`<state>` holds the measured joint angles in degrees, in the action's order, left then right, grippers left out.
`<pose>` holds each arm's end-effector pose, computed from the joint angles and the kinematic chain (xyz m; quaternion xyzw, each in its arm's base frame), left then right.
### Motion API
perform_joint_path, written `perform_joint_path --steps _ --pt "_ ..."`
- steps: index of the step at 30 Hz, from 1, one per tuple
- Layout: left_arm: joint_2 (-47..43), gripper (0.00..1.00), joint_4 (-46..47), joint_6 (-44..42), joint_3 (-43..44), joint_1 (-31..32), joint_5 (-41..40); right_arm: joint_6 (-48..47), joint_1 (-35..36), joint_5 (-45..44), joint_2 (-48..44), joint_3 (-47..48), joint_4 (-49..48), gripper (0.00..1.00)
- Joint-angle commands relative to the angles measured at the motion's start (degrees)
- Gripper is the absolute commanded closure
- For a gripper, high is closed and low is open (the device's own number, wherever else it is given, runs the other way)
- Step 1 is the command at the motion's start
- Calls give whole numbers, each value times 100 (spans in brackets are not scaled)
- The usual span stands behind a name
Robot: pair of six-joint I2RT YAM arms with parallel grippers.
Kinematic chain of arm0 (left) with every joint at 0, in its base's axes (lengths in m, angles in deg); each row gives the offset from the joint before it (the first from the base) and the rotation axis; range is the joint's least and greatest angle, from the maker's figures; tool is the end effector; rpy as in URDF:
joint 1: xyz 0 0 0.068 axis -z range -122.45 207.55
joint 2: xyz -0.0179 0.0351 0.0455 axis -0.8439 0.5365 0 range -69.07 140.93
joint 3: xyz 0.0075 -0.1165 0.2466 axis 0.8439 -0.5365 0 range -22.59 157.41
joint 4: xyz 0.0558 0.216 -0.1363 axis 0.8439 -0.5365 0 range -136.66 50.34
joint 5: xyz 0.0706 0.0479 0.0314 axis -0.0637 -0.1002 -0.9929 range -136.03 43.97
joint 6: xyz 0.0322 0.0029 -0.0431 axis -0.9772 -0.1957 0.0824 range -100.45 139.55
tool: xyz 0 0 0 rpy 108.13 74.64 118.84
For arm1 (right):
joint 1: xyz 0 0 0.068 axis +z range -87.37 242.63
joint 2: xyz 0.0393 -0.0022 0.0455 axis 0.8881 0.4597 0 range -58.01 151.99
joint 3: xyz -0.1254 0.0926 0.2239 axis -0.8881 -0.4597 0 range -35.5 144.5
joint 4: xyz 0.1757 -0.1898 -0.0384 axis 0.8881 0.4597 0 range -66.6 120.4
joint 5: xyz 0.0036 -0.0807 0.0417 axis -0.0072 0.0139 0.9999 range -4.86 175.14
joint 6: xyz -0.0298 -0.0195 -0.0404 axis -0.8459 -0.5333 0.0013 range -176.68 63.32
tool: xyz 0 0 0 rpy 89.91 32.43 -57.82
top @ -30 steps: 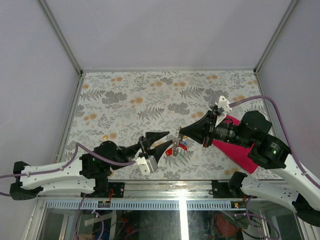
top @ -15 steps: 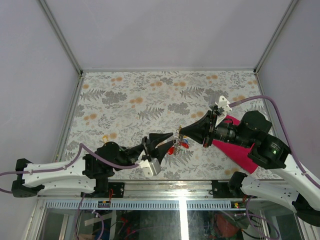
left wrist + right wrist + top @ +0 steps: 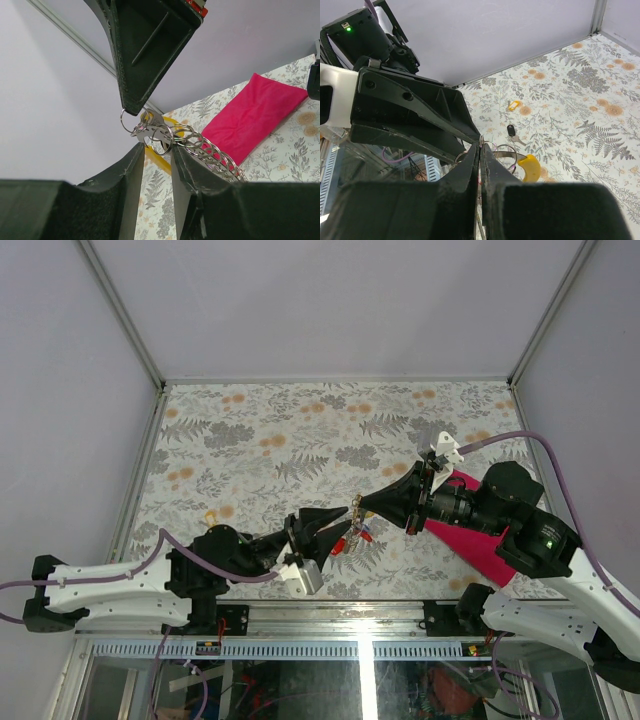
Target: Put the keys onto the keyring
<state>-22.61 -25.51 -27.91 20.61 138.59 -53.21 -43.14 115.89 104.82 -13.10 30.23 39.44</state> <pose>0.0346 -0.1905 0.3716 0.5515 0.3196 -0.1841 0.7482 0.0789 0.1256 0.4521 -0.3449 0.5846 0.4958 0.5418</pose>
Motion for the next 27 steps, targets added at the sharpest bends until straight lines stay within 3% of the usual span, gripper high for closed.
perform_joint_path --steps 1,9,22,27 --pt "-2 72 345 -116 212 69 -109 57 28 98 -21 185 -495 100" --pt "-57 78 343 -135 196 150 -146 70 33 105 16 175 -496 100" --pt "-72 100 354 -37 221 201 -269 53 32 76 29 145 -450 100" --pt "-79 100 291 344 309 199 -387 23 30 -5 14 129 -356 99"
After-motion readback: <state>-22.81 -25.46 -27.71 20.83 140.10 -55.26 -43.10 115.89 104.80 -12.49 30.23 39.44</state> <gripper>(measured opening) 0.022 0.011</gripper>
